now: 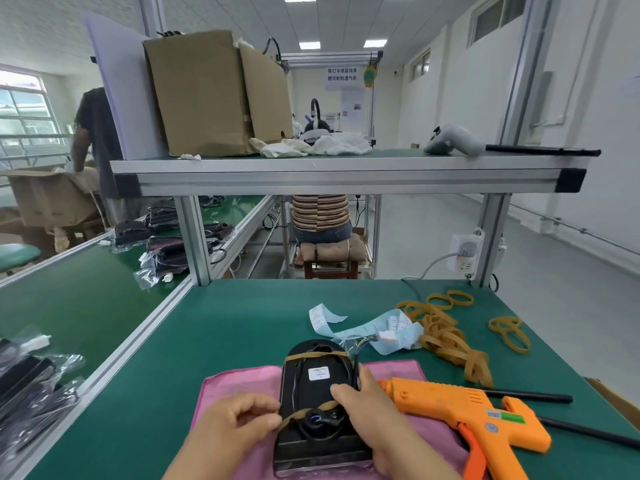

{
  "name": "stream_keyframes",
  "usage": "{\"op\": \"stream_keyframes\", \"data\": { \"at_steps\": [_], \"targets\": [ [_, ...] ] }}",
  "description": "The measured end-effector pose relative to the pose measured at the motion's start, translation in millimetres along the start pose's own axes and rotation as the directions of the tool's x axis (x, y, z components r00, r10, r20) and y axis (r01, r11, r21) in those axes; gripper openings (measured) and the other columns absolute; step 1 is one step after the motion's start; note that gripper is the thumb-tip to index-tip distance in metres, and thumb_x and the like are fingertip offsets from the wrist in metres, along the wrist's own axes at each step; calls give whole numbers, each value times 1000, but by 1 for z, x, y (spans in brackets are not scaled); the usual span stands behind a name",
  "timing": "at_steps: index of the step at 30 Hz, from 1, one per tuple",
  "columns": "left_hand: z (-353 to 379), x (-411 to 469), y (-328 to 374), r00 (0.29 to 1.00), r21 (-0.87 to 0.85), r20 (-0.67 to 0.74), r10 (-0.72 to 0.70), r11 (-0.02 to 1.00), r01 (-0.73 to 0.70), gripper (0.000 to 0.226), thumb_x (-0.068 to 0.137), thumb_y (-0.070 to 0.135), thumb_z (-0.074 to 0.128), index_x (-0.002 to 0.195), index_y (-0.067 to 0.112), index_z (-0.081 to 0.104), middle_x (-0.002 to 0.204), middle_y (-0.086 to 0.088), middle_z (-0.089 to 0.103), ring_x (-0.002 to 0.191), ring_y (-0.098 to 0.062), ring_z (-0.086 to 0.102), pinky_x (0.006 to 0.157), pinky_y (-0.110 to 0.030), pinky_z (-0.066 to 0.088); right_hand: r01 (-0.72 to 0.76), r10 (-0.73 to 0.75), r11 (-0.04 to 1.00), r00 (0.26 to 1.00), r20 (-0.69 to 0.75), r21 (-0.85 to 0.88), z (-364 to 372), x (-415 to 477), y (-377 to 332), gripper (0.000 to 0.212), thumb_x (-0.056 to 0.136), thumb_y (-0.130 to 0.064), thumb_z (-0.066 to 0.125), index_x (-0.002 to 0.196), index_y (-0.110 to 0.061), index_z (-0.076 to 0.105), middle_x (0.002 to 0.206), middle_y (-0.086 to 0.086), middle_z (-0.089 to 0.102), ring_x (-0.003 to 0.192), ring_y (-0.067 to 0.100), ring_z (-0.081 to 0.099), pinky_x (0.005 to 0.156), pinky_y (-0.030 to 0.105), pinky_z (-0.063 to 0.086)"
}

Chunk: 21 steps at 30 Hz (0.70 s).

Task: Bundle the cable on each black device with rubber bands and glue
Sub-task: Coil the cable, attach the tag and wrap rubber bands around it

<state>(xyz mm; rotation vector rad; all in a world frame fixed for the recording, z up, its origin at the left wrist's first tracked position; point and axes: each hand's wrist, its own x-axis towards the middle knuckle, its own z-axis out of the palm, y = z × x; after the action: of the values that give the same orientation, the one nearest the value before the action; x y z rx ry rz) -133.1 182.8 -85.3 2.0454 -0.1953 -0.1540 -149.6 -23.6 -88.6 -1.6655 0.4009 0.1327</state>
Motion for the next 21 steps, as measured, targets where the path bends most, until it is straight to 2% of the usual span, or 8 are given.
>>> {"op": "stream_keyframes", "data": {
  "at_steps": [3, 6, 8, 11, 17, 21],
  "targets": [
    [-2, -7, 1, 999, 125, 42, 0, 992, -5, 17, 78, 6, 80, 83, 22, 78, 82, 11, 77, 78, -4, 72, 73, -5, 47, 8, -9, 1000, 1000, -16, -16, 3, 0, 1, 36, 83, -22, 54, 116, -36, 54, 106, -7, 68, 98, 14, 66, 85, 33, 57],
    [0, -12, 10, 999, 264, 50, 20, 964, -33, 12, 80, 13, 78, 86, 24, 78, 78, 12, 76, 74, 1, 70, 70, -5, 47, 8, -8, 1000, 1000, -18, -17, 6, -2, -1, 38, 85, -20, 54, 119, -36, 52, 106, -7, 67, 95, 13, 65, 72, 24, 56],
    [6, -12, 19, 997, 441, 57, 61, 894, -80, 8, 85, 27, 70, 89, 27, 77, 84, 13, 75, 80, 1, 68, 71, -4, 45, 12, -13, 1000, 1000, -23, -23, 7, -3, -2, 38, 85, -19, 53, 120, -36, 51, 106, -7, 66, 93, 11, 65, 61, 17, 52],
    [13, -11, 27, 986, 654, 58, 158, 740, -158, 24, 94, 37, 52, 106, 31, 72, 104, 12, 71, 97, -3, 62, 78, -7, 41, 17, -18, 1000, 999, -44, -26, 8, 0, -1, 37, 87, -17, 52, 120, -34, 50, 105, -7, 66, 92, 10, 64, 55, 15, 48],
    [1, 1, 18, 967, 646, 160, 198, 720, -254, 24, 95, 26, 55, 106, 33, 75, 106, 18, 71, 101, 3, 58, 83, -1, 36, 2, -3, 1000, 1000, -30, -26, 6, 2, 1, 37, 84, -17, 54, 116, -35, 53, 104, -7, 67, 92, 10, 65, 57, 16, 51],
    [13, 4, 15, 978, 727, 89, 188, 659, -192, 30, 91, 20, 48, 103, 26, 74, 105, 8, 73, 98, -6, 62, 79, -10, 41, 12, -13, 999, 999, -42, -31, 7, 2, 2, 35, 86, -16, 53, 116, -34, 52, 104, -8, 67, 93, 10, 64, 61, 18, 51]
  ]
}}
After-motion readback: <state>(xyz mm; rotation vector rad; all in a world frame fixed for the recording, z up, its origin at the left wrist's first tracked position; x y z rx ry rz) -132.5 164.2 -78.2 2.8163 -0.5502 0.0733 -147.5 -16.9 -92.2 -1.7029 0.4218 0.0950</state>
